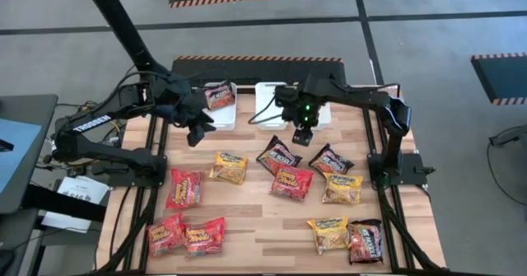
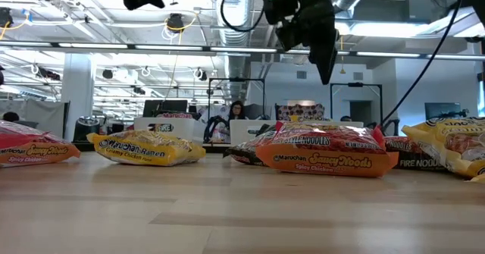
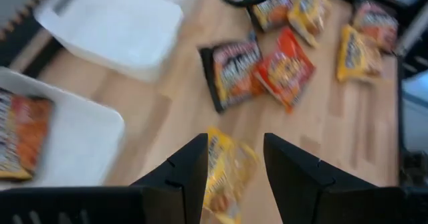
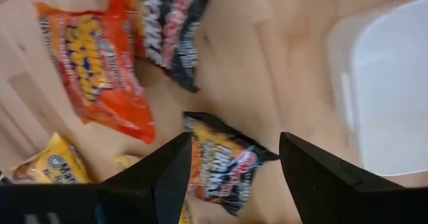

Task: Sort Maruchan noodles
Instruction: Put the red noodle pack into the middle white bin

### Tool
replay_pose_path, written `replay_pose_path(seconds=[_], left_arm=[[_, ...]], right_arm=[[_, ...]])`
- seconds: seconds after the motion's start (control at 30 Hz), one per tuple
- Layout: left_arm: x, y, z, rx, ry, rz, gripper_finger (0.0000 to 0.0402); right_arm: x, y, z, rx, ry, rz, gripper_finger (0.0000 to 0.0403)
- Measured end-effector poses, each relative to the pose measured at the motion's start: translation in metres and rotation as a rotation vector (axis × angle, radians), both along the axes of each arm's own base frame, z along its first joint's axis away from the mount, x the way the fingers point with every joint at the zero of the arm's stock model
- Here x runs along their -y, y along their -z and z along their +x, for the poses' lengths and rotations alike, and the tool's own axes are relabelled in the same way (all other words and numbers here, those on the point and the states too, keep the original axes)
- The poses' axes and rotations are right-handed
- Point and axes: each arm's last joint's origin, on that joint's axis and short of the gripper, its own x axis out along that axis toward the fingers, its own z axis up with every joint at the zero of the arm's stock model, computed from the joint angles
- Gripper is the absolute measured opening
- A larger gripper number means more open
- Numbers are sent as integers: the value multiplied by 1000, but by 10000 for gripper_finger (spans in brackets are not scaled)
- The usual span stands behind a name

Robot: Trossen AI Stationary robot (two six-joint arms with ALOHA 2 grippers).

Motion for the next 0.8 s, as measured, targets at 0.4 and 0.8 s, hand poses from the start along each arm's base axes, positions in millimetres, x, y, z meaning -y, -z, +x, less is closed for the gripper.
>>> replay_pose_path(seconds=[0.4,0.8], left_arm=[[8,11,-11,-144,79,-134,132],[23,13,-10,-178,167,-122,132]], right_arm=[[-71,9,15,-15,-85,-1,249],[-133,54,1,-172,-162,70,249]])
